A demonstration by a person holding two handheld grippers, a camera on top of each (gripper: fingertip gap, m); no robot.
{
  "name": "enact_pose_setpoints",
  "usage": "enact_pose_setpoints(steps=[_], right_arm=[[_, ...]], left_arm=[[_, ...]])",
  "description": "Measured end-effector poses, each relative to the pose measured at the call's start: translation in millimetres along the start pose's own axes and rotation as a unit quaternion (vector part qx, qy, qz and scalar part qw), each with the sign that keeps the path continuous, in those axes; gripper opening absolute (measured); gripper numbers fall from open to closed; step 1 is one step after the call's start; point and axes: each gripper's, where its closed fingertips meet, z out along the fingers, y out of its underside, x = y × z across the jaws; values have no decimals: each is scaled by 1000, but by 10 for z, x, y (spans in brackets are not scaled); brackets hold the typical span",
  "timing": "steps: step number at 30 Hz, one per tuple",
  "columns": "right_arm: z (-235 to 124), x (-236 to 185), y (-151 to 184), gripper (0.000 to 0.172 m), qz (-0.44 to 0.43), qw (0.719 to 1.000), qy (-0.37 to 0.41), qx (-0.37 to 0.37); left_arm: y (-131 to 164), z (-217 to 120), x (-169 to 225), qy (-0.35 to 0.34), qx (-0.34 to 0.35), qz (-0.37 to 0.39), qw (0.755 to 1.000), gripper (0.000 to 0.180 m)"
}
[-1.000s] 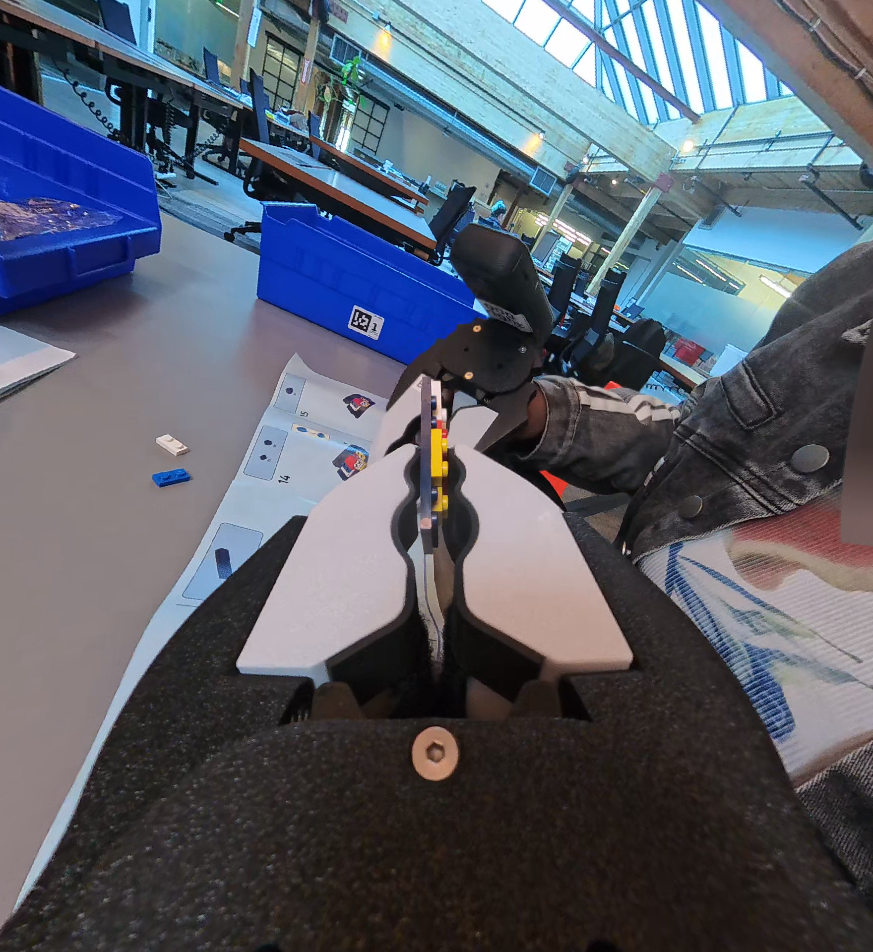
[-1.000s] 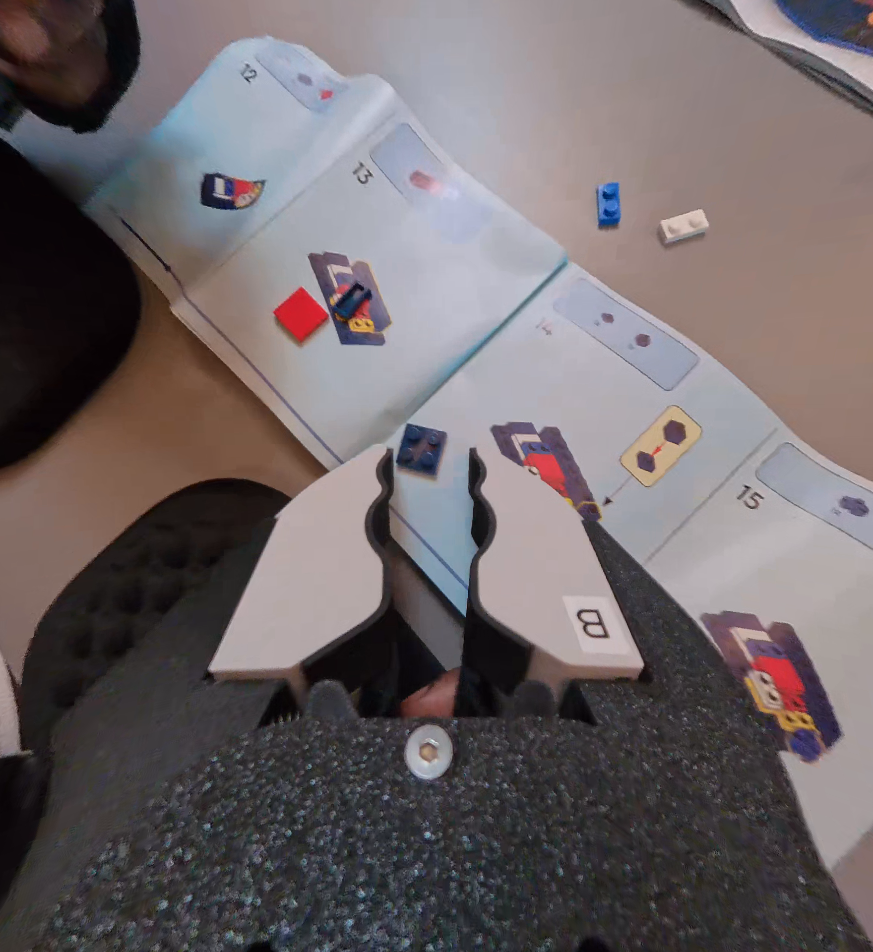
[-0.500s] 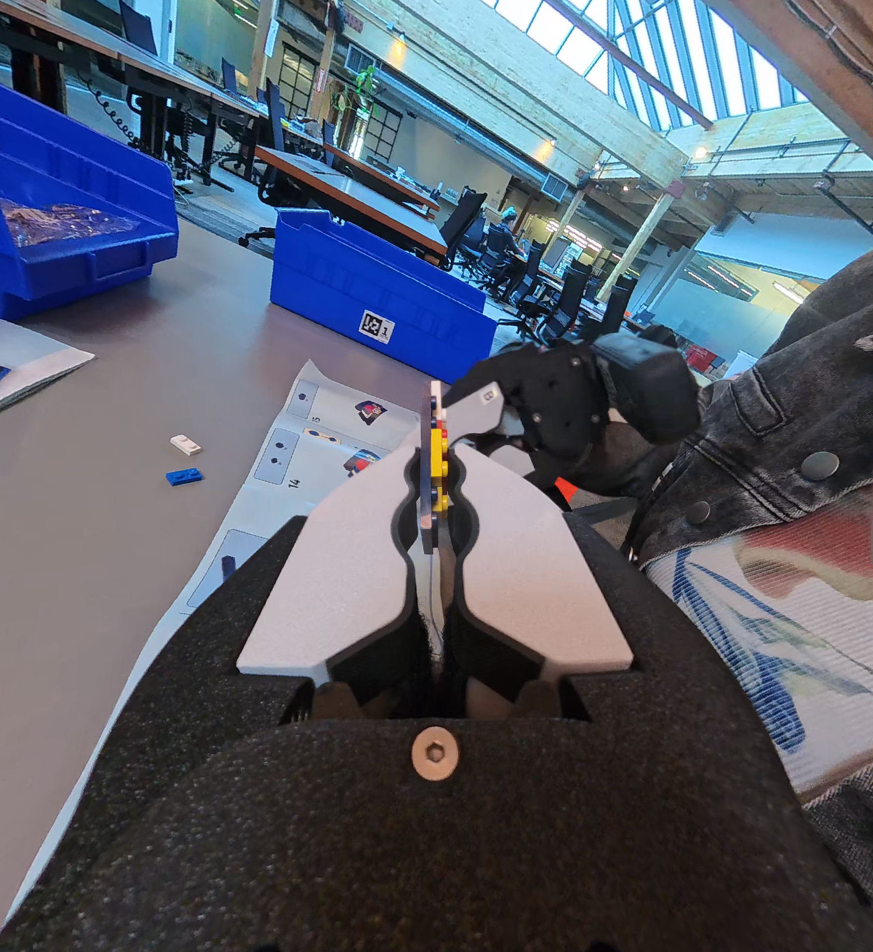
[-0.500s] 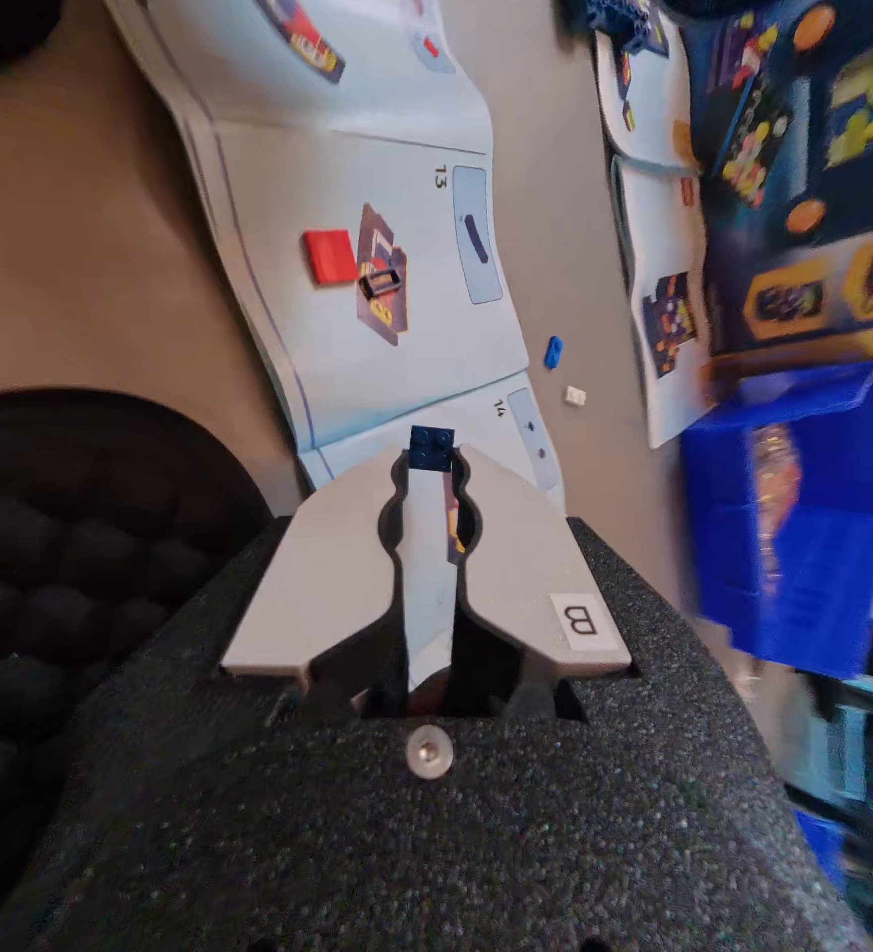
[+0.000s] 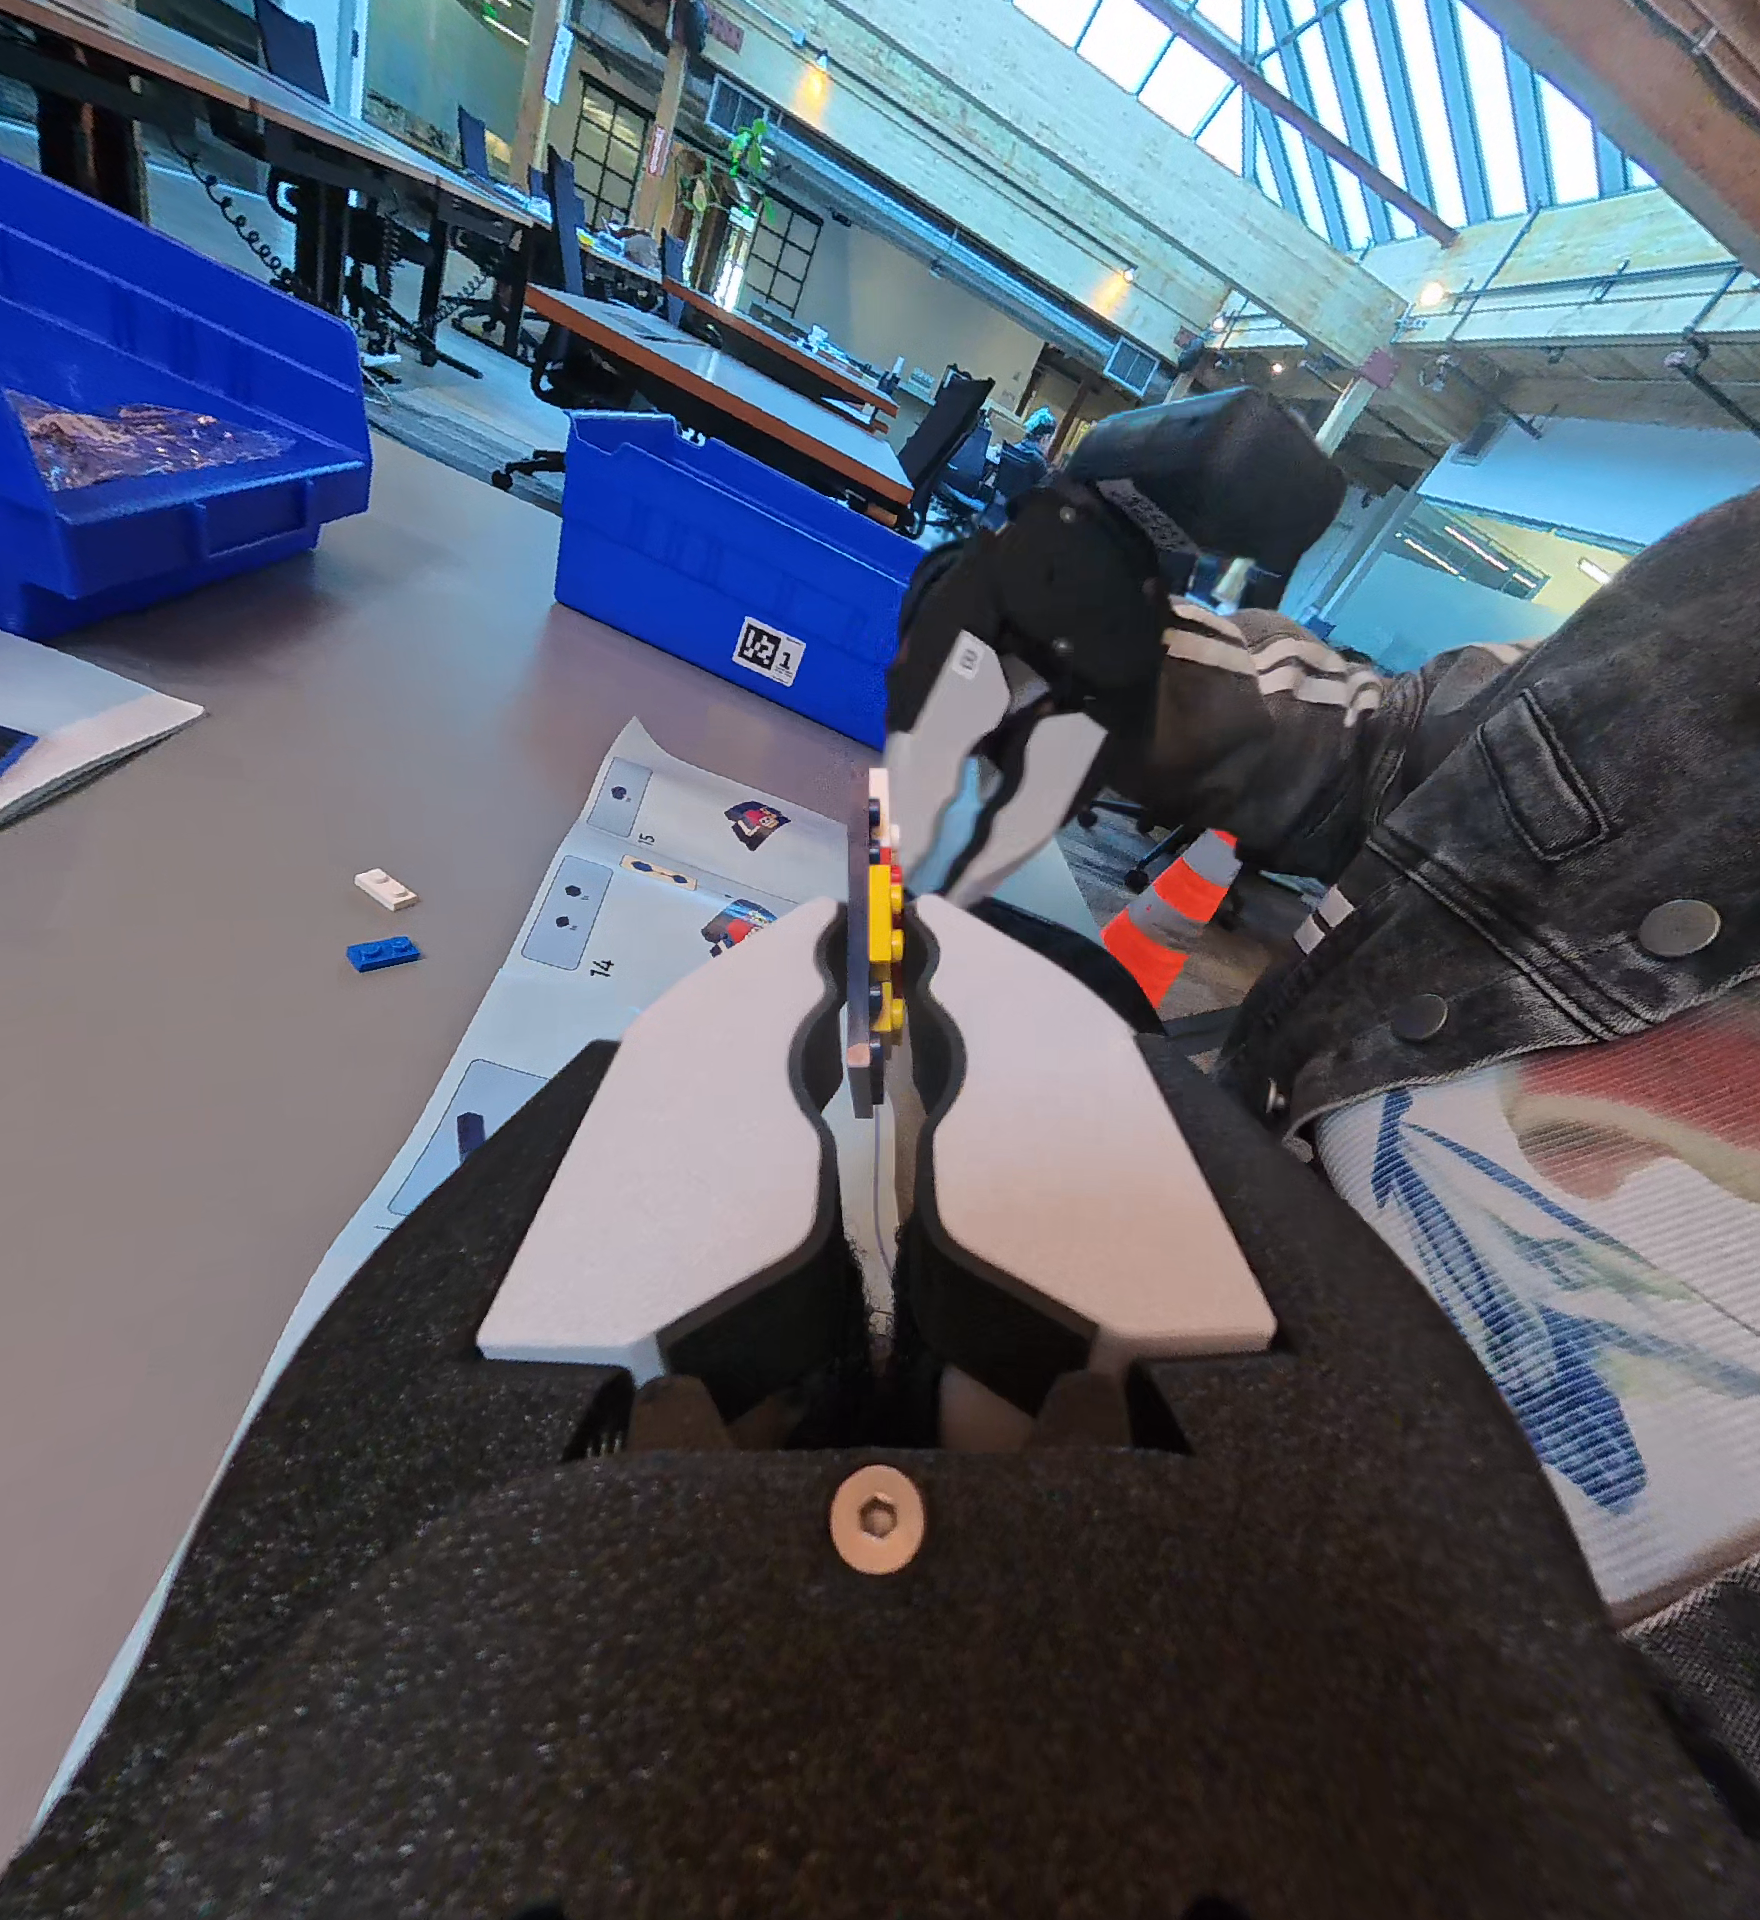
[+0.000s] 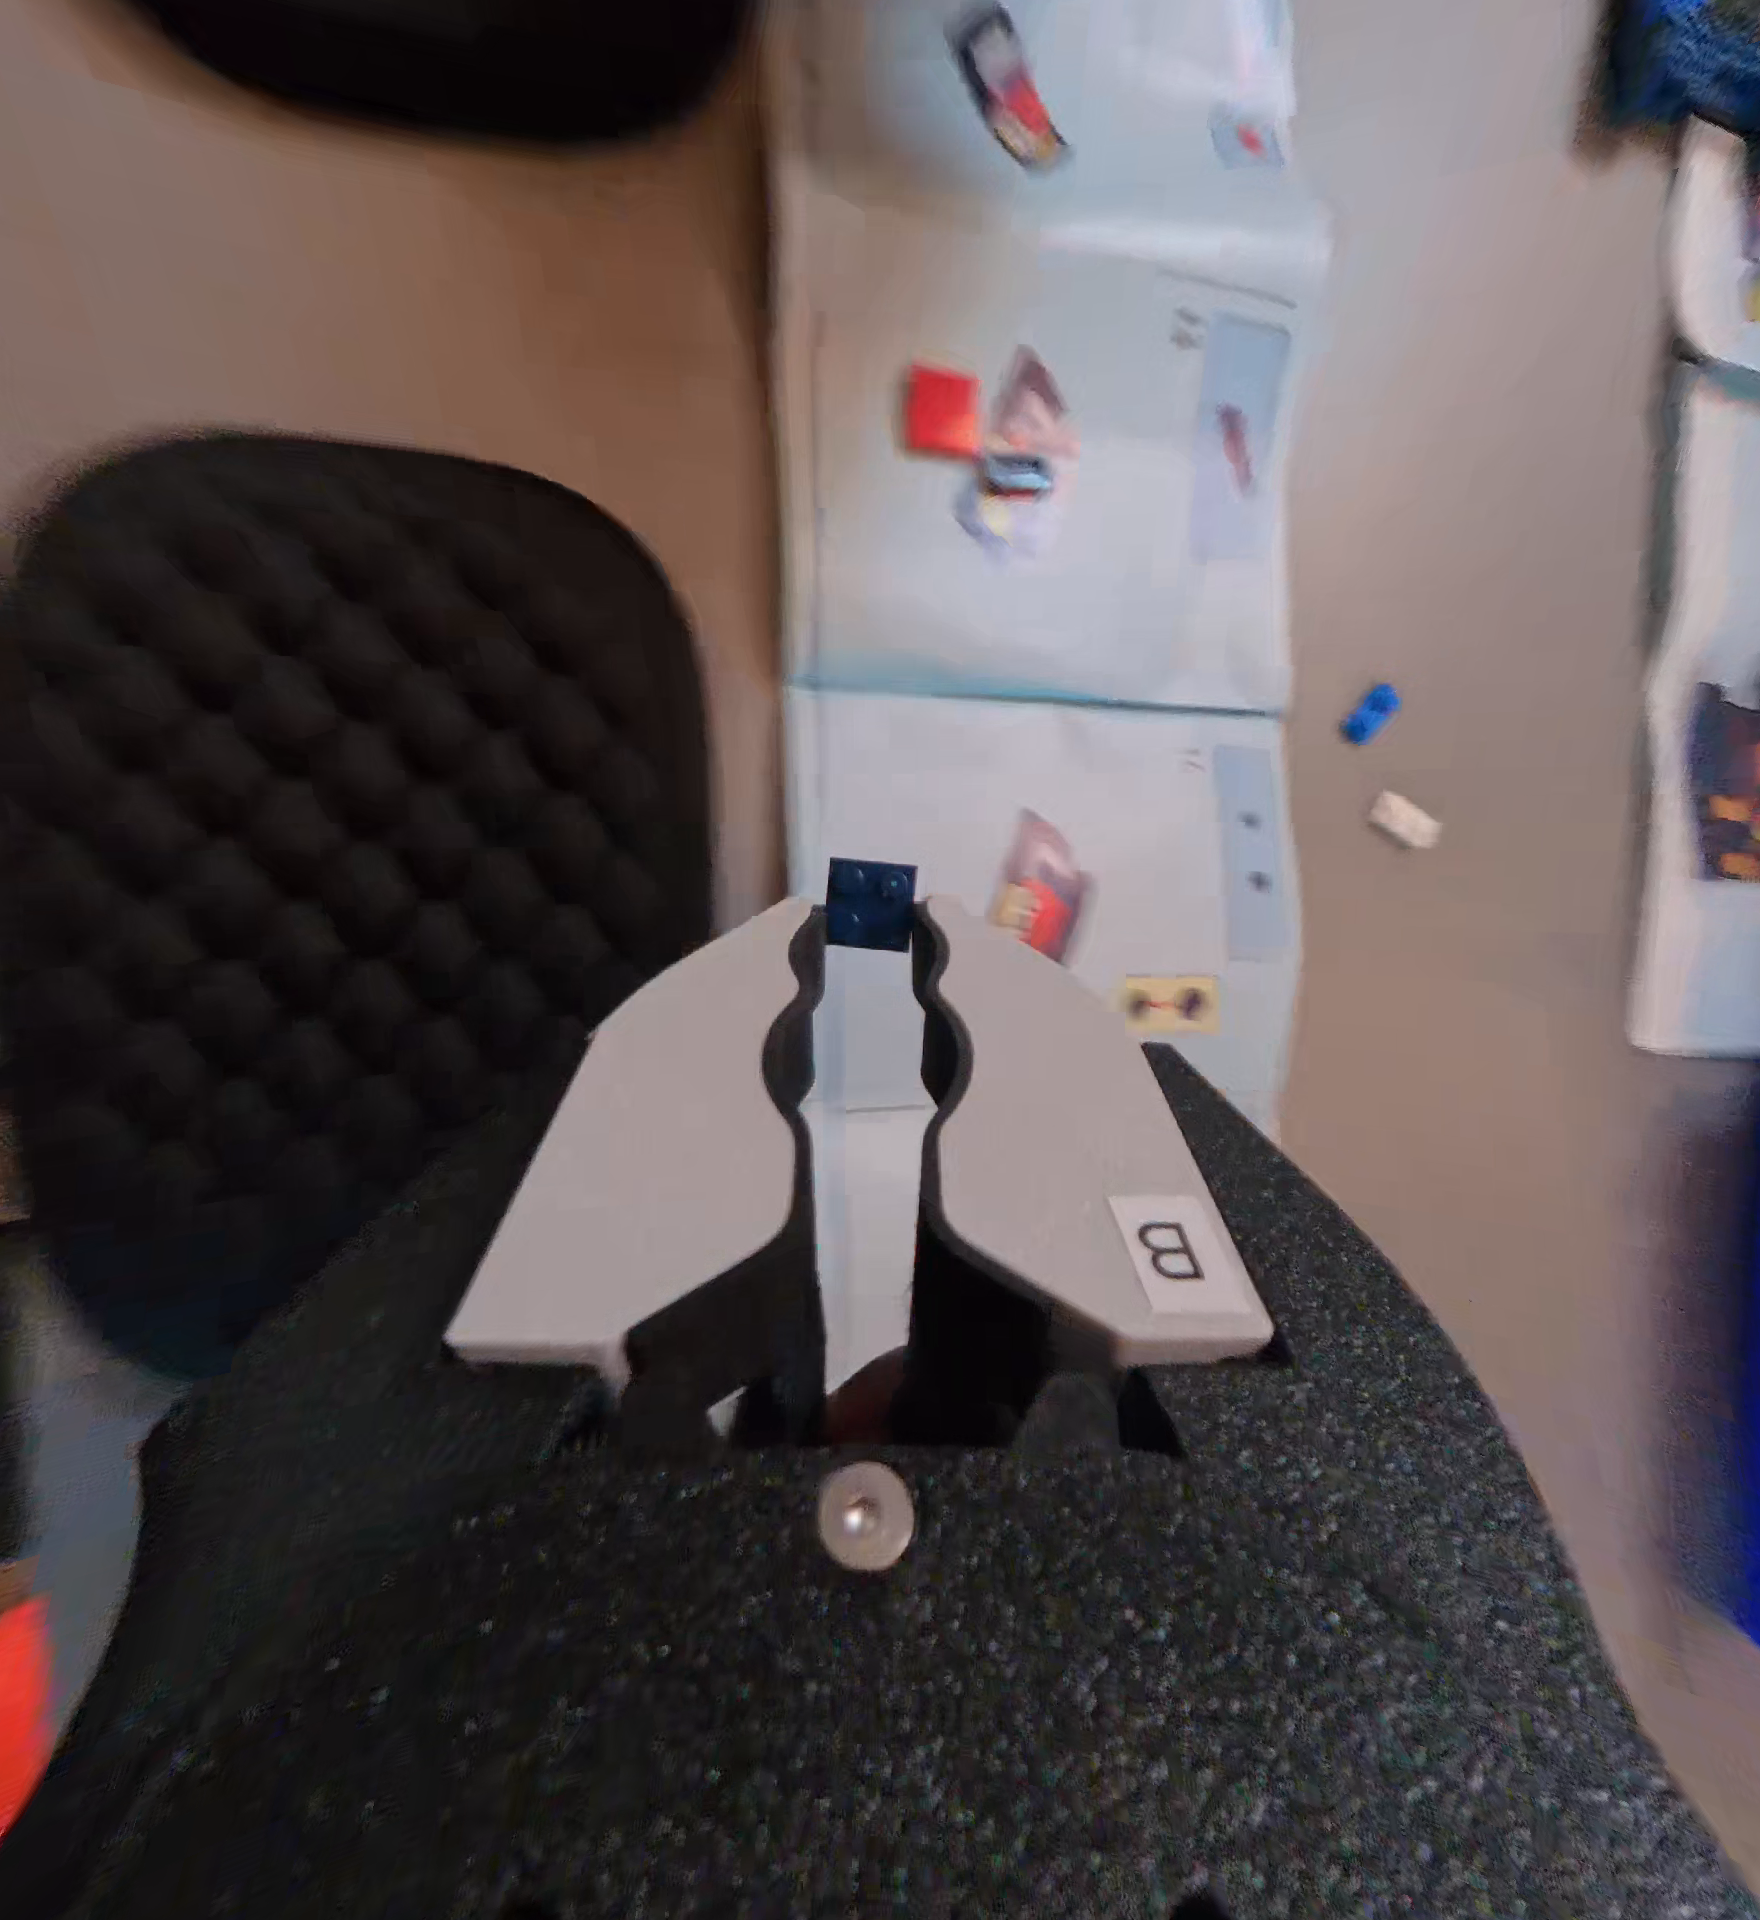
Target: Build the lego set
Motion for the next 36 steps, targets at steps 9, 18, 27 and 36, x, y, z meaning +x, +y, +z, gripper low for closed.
enact_pose_setpoints(steps=[9,18,27,36], right_arm=[[93,-728,74,17,-75,995,-71,5],[-151,-625,3,27,199,970,-63,127],[59,-651,50,19,234,958,-147,81],[32,-644,30,7,226,963,-111,93]], left_arm=[[40,61,50,5,-14,12,1000,8],[13,57,76,9,-9,16,1000,8],[60,86,80,12,-20,13,1000,8],[36,100,164,32,-14,39,999,8]])
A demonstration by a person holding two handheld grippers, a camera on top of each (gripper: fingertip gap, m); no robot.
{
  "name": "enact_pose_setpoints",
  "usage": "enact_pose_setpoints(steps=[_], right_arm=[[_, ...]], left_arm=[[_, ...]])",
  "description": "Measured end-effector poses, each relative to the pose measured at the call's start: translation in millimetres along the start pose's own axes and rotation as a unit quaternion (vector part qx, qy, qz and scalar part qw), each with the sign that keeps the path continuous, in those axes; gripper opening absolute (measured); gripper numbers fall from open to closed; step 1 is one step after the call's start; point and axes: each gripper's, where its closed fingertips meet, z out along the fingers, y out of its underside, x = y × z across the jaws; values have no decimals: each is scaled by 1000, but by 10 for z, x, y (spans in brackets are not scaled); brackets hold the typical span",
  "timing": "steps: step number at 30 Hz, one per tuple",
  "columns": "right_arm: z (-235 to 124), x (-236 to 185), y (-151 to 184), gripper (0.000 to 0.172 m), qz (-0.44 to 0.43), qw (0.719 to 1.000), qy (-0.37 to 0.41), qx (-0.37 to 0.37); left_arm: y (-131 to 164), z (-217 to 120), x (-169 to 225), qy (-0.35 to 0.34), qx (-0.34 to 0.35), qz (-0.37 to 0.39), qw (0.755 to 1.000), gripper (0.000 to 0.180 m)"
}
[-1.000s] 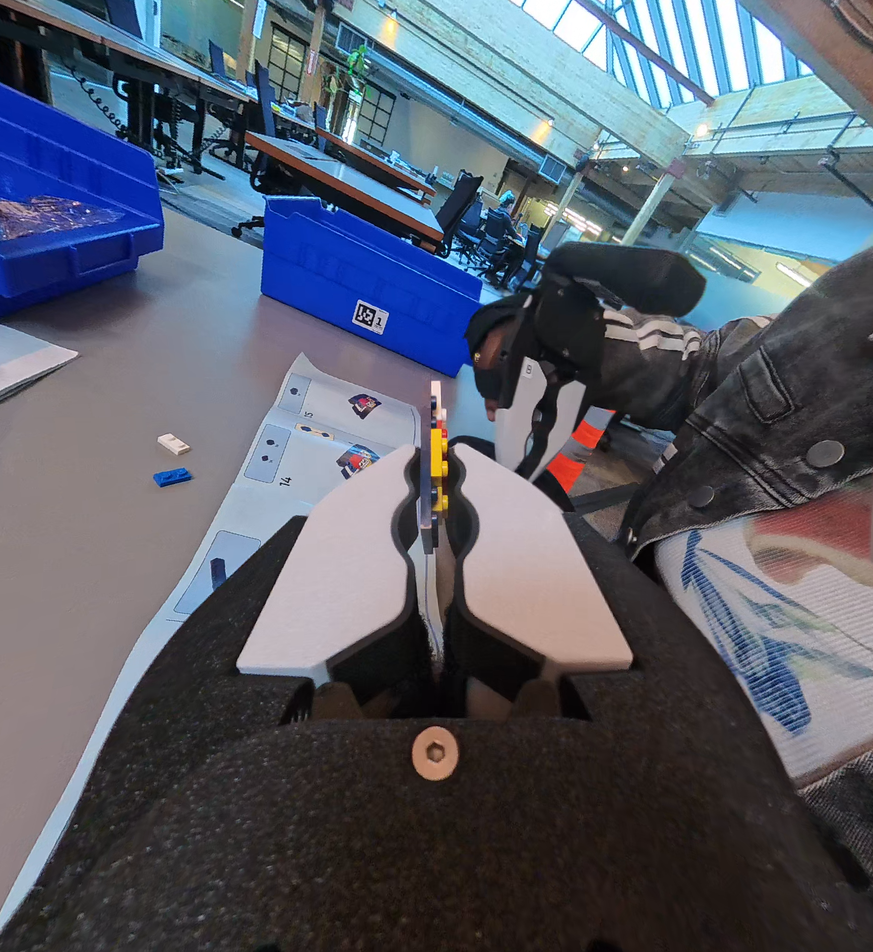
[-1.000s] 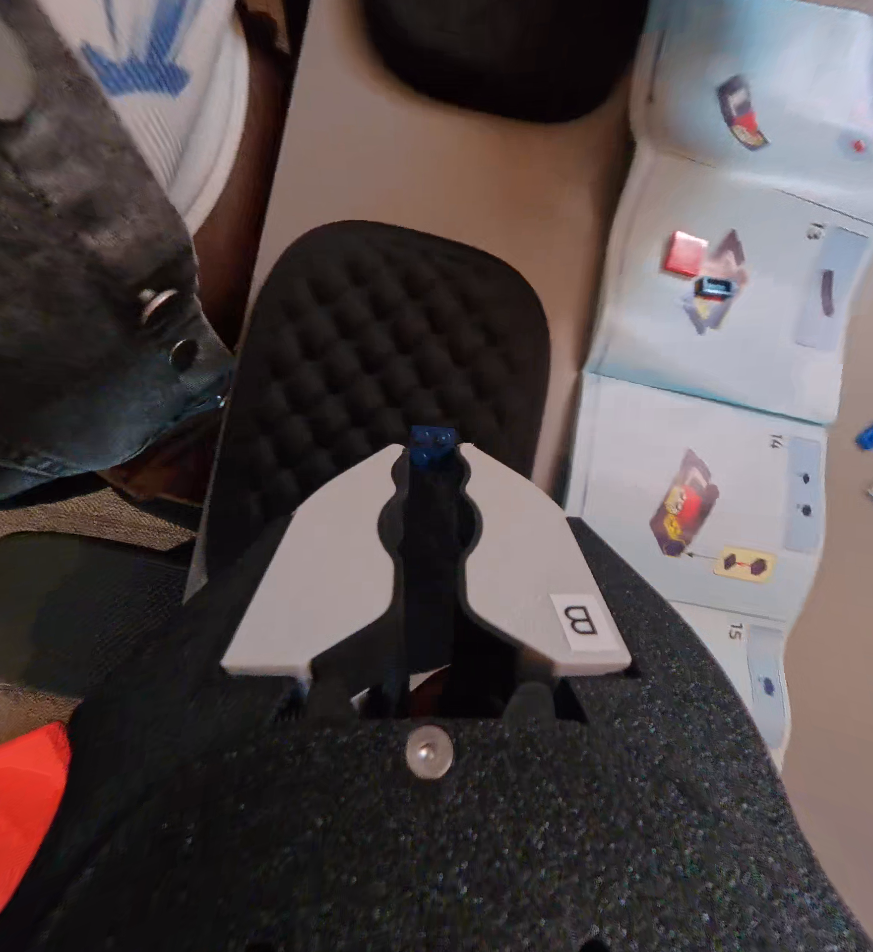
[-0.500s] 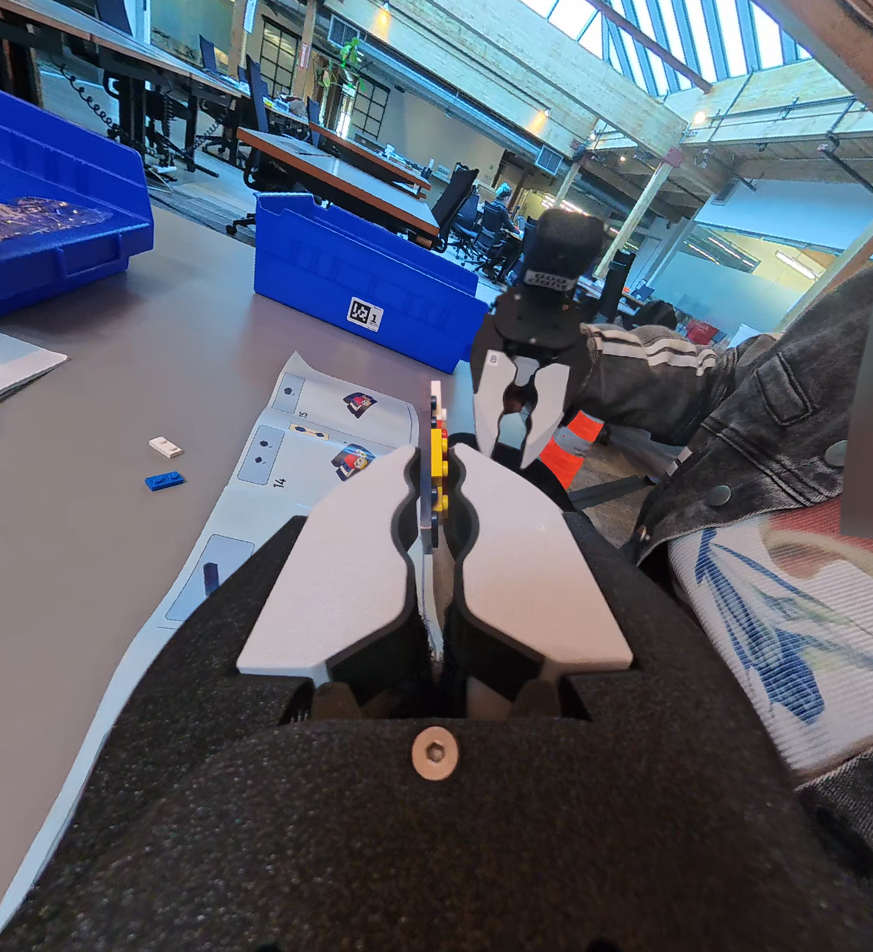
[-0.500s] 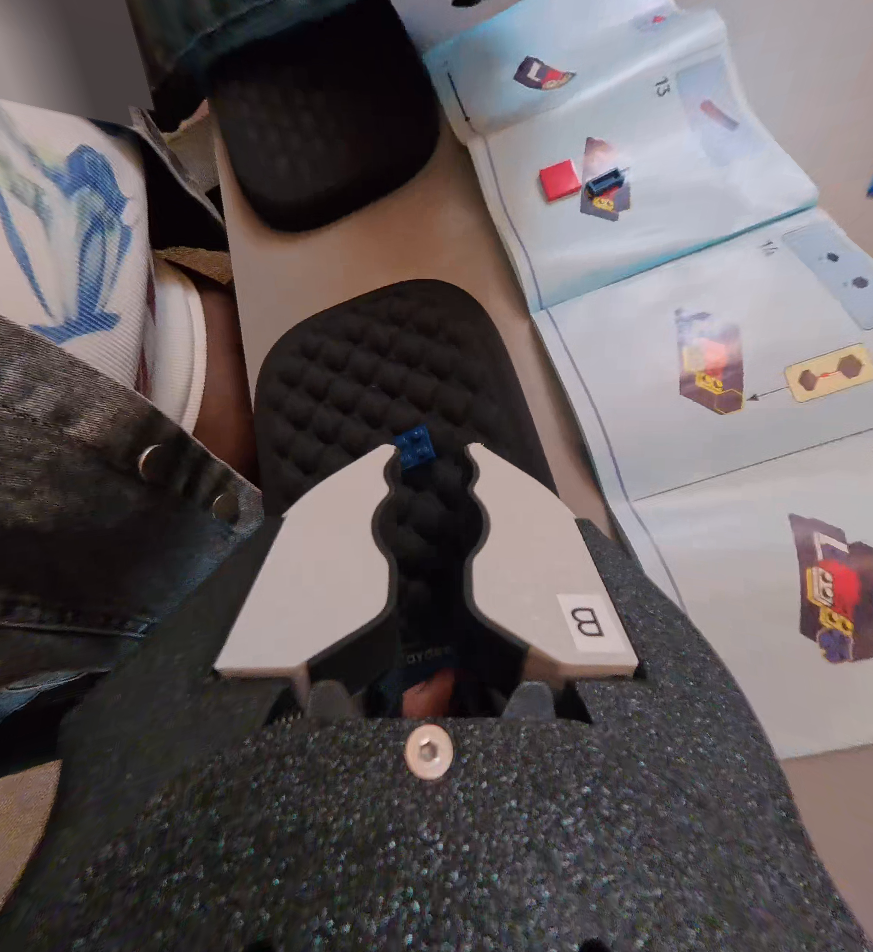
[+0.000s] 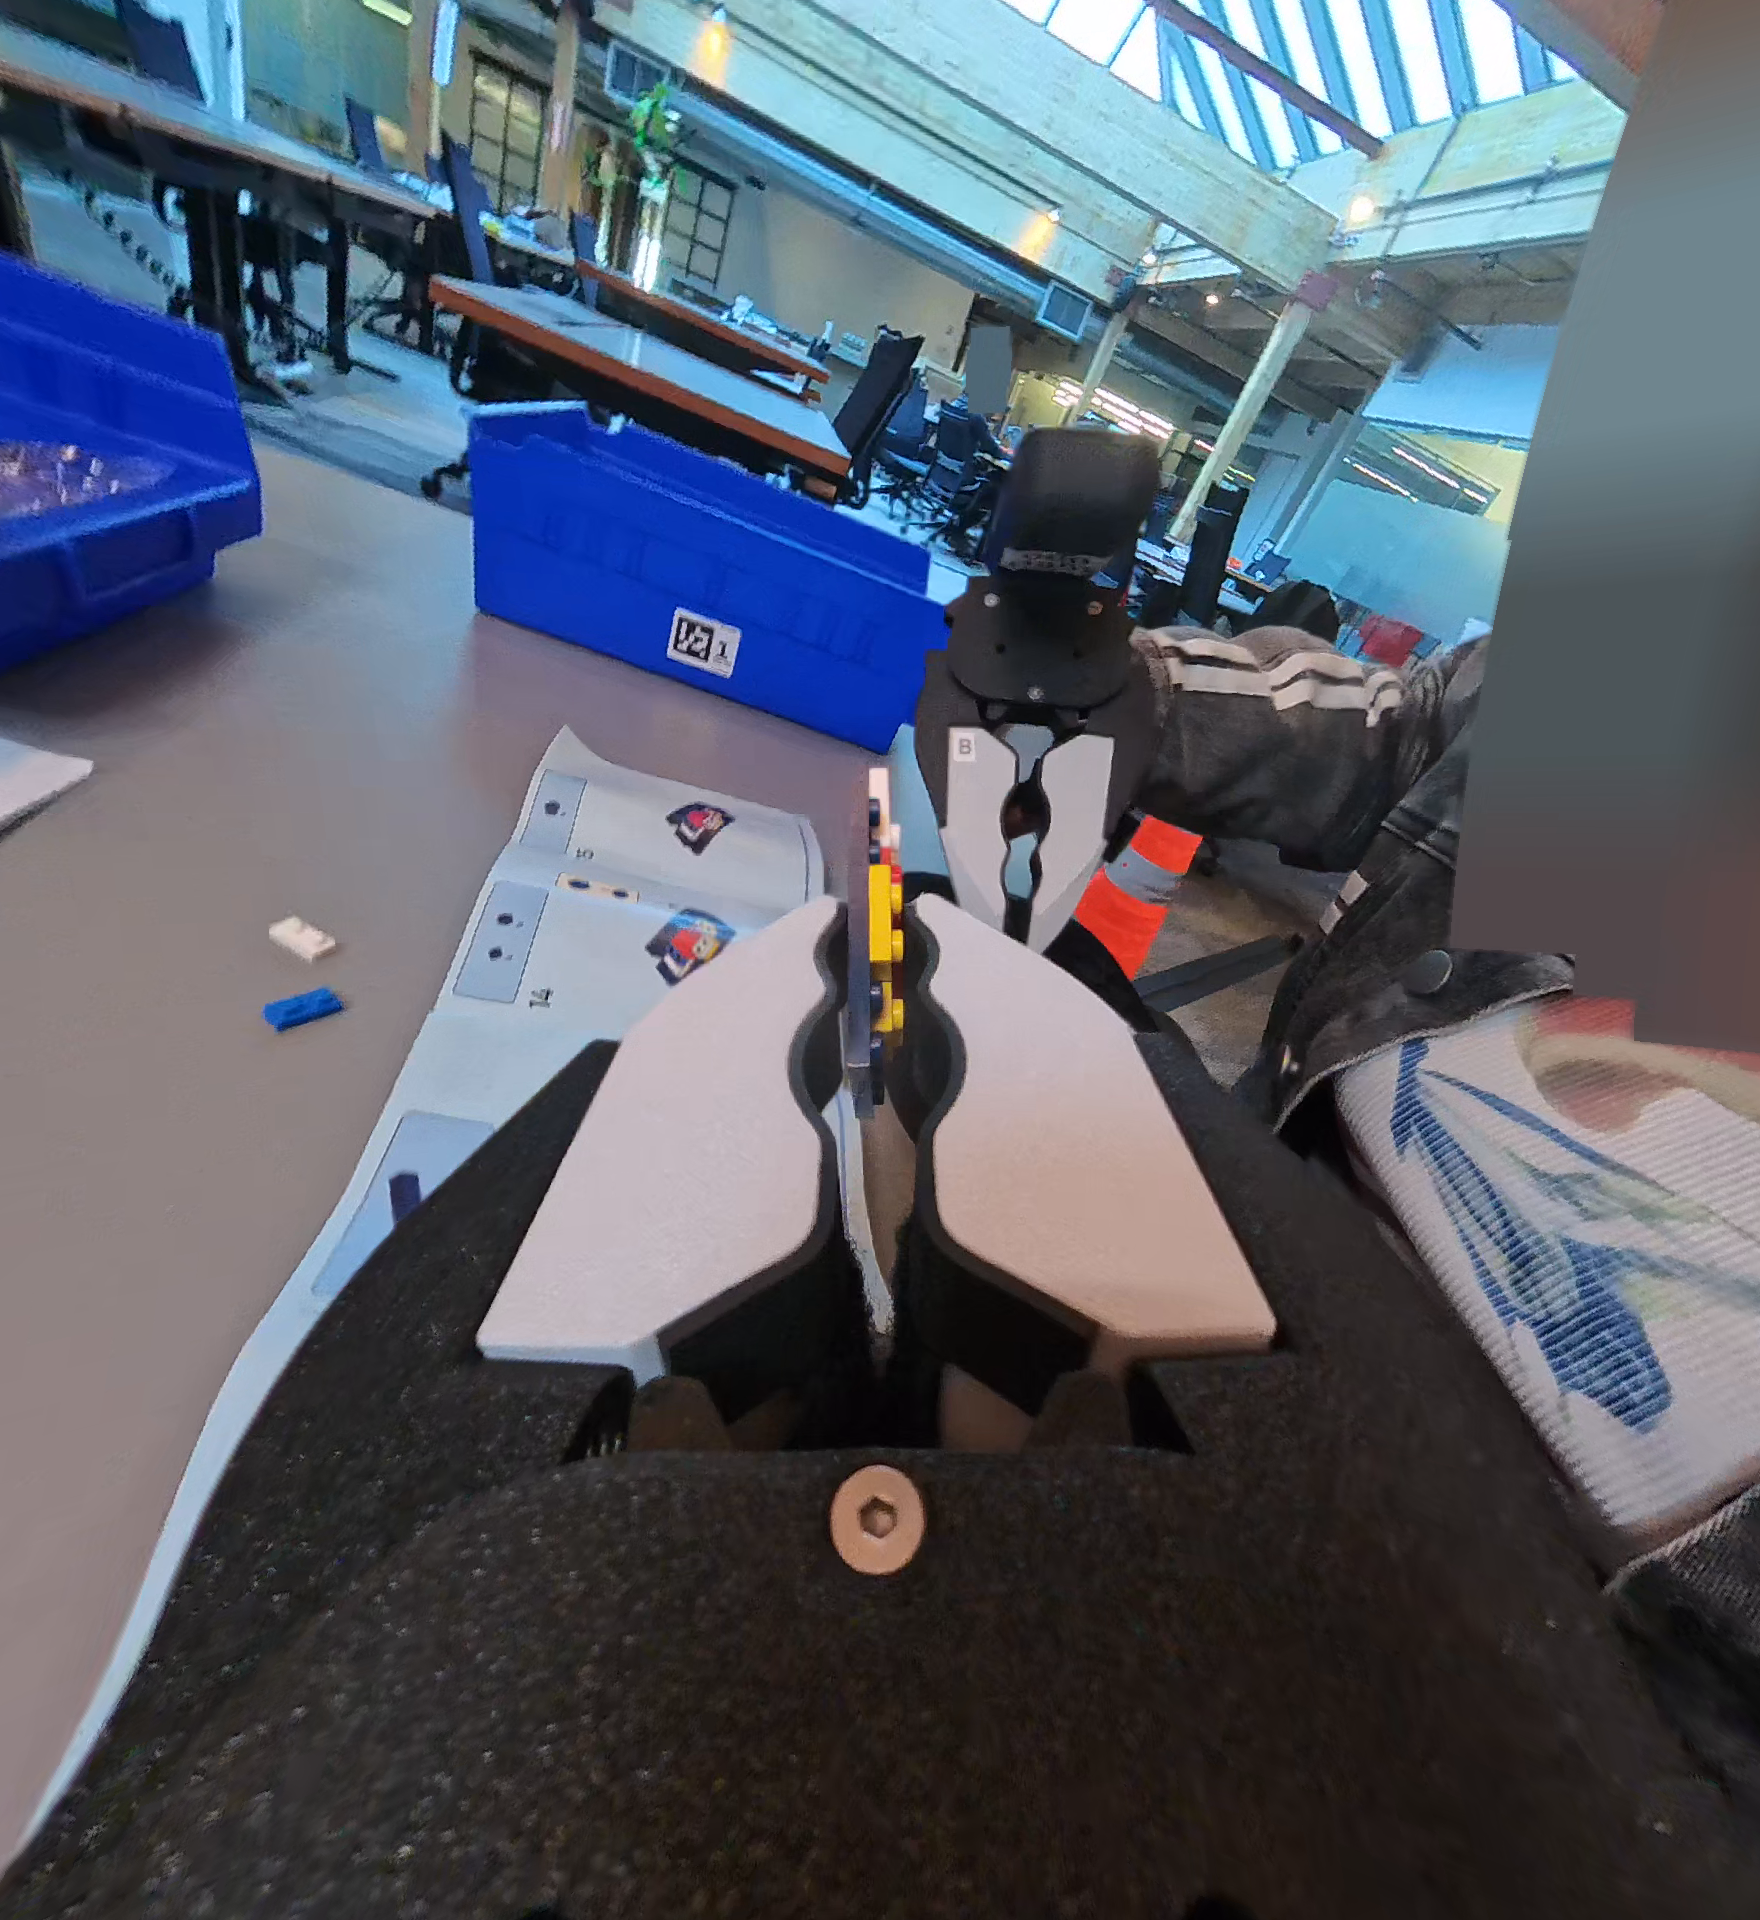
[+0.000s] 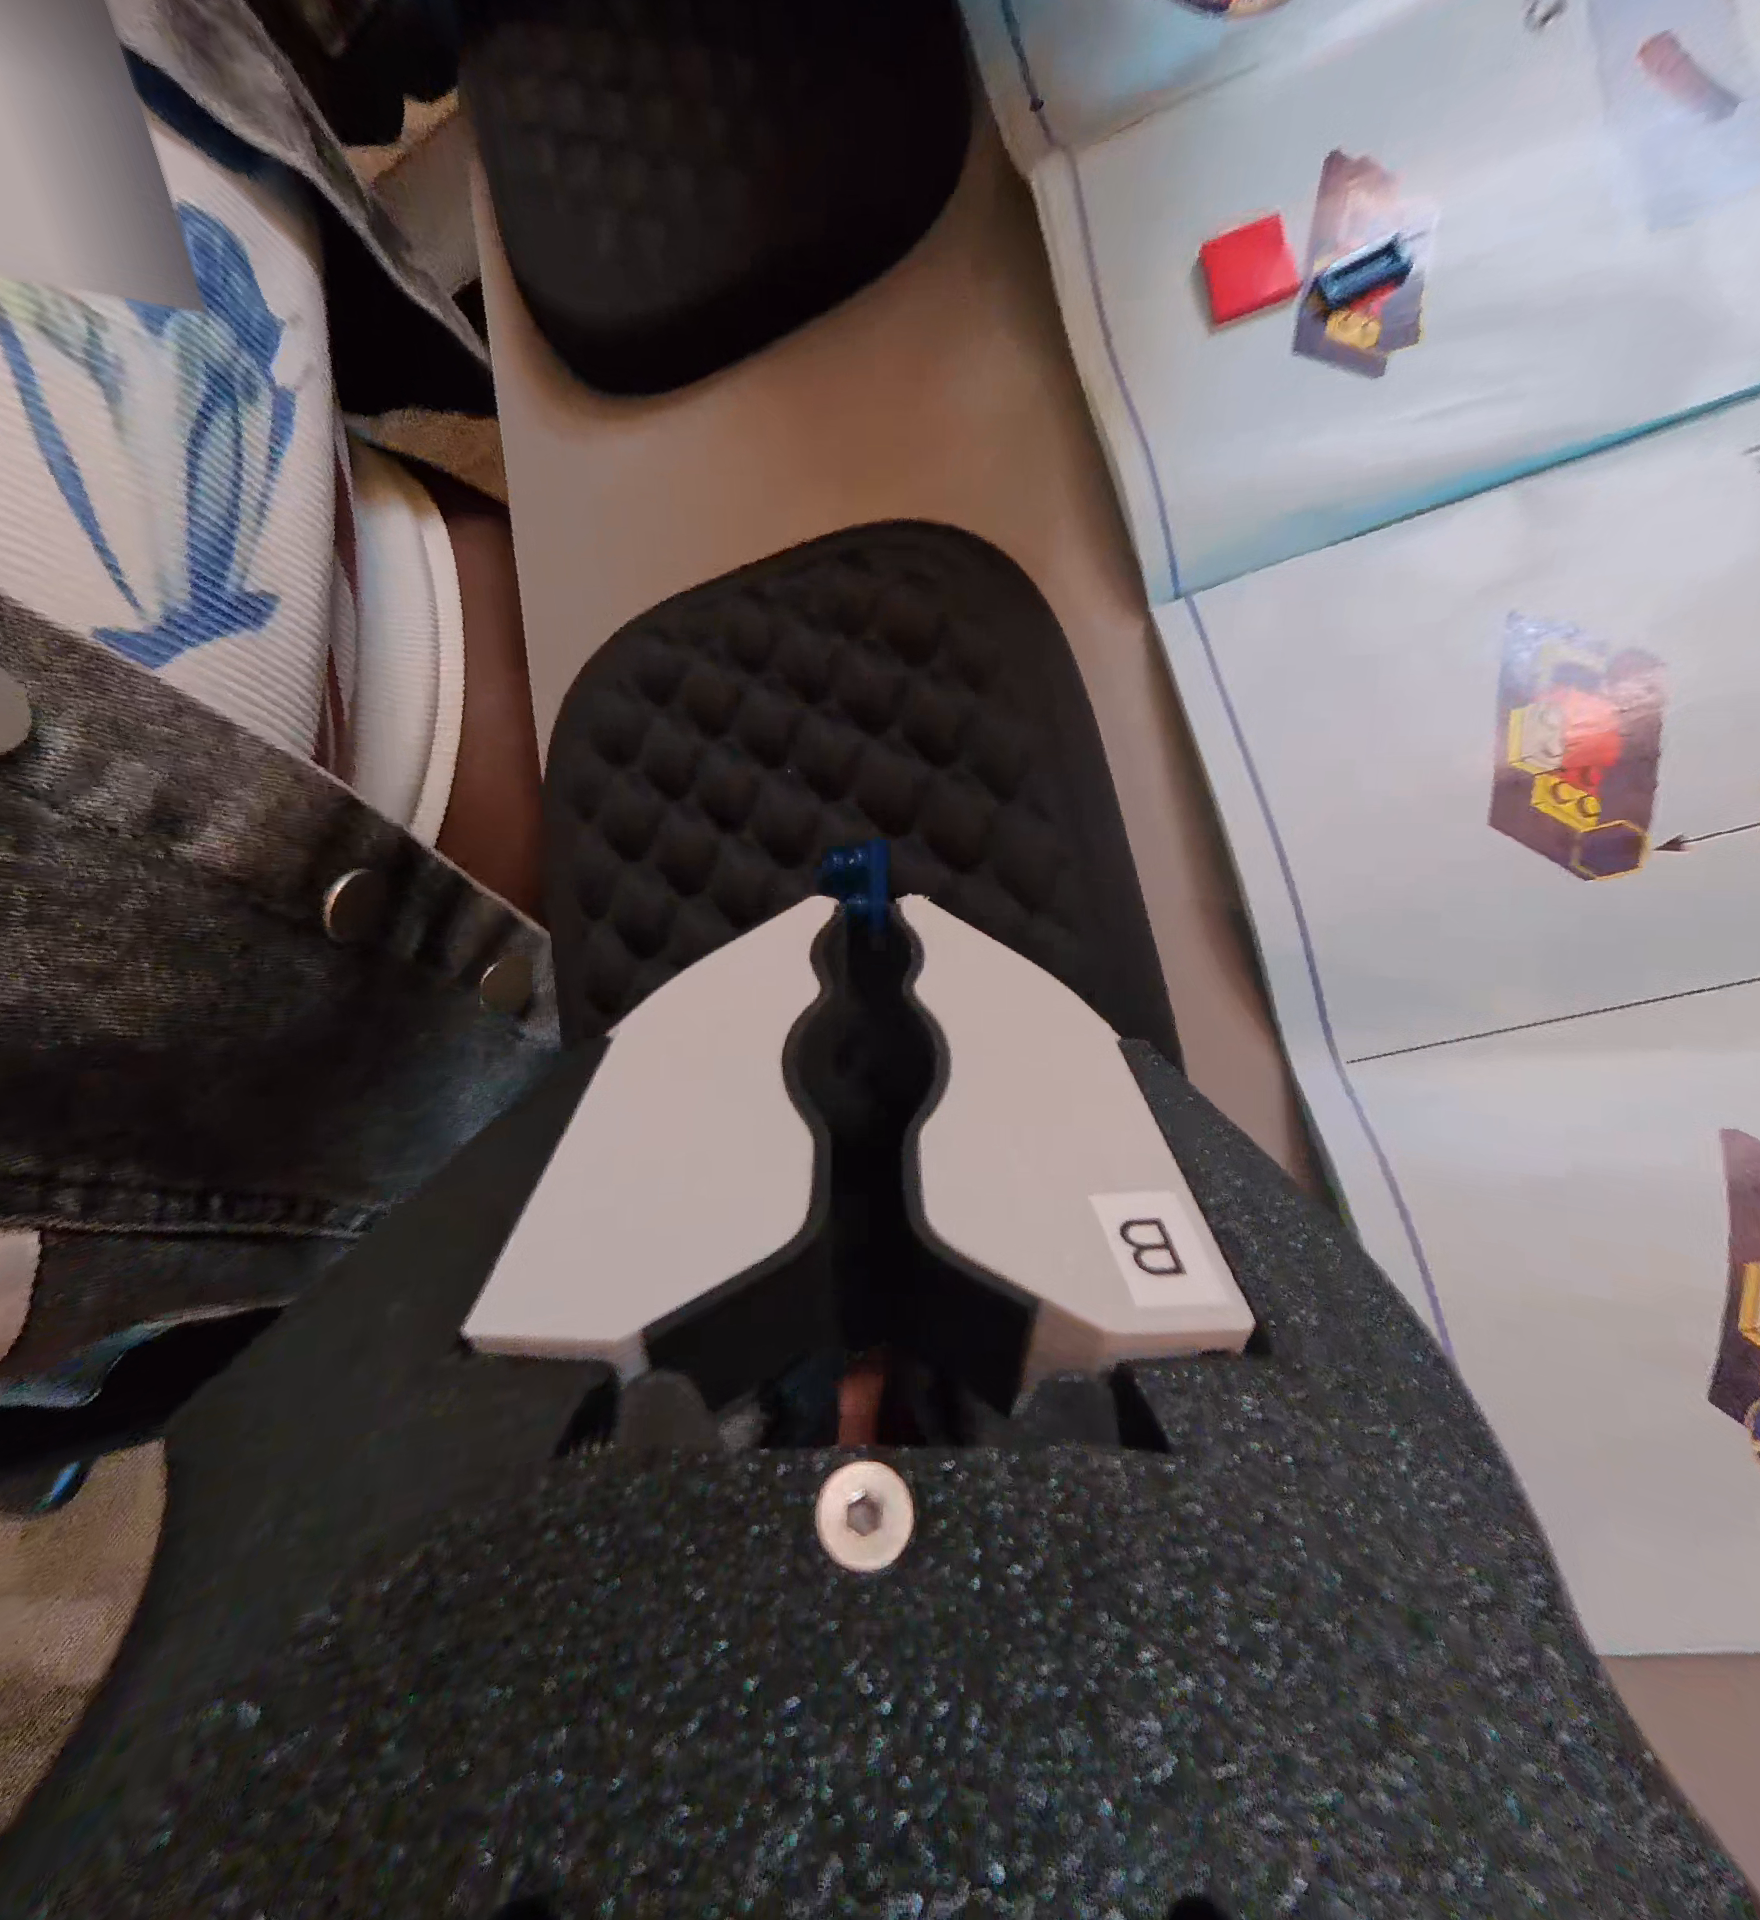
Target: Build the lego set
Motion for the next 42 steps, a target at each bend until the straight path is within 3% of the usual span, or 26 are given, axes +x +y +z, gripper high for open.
enact_pose_setpoints(steps=[4,7,9,11,18,21,25,28,33,37,42], right_arm=[[-104,112,-248,6,-35,996,57,60],[-265,299,-623,7,-120,973,154,123],[-383,375,-951,7,-206,938,225,164],[-454,363,-1267,7,-293,896,273,194],[-408,-15,-1866,7,-554,734,329,215],[-461,-176,-1974,6,-593,691,337,240],[-521,-395,-2048,6,-623,655,328,274],[-516,-479,-2083,6,-643,635,326,277],[-467,-500,-2075,6,-650,641,307,268],[-448,-494,-2067,6,-642,652,301,269],[-441,-408,-2056,6,-602,691,293,270]], left_arm=[[-71,16,137,0,6,119,993,8],[-148,-9,184,-52,11,278,959,8],[-211,-42,220,-88,22,376,922,8],[-249,-61,263,-101,30,425,899,8],[-318,-64,360,-151,20,552,820,8],[-406,-70,483,-162,35,591,790,8],[-481,-70,651,-156,53,619,768,7],[-482,-49,751,-133,63,617,773,8],[-492,-41,796,-118,78,603,785,8],[-480,-36,804,-107,83,591,795,8],[-470,-38,764,-97,85,555,822,7]])
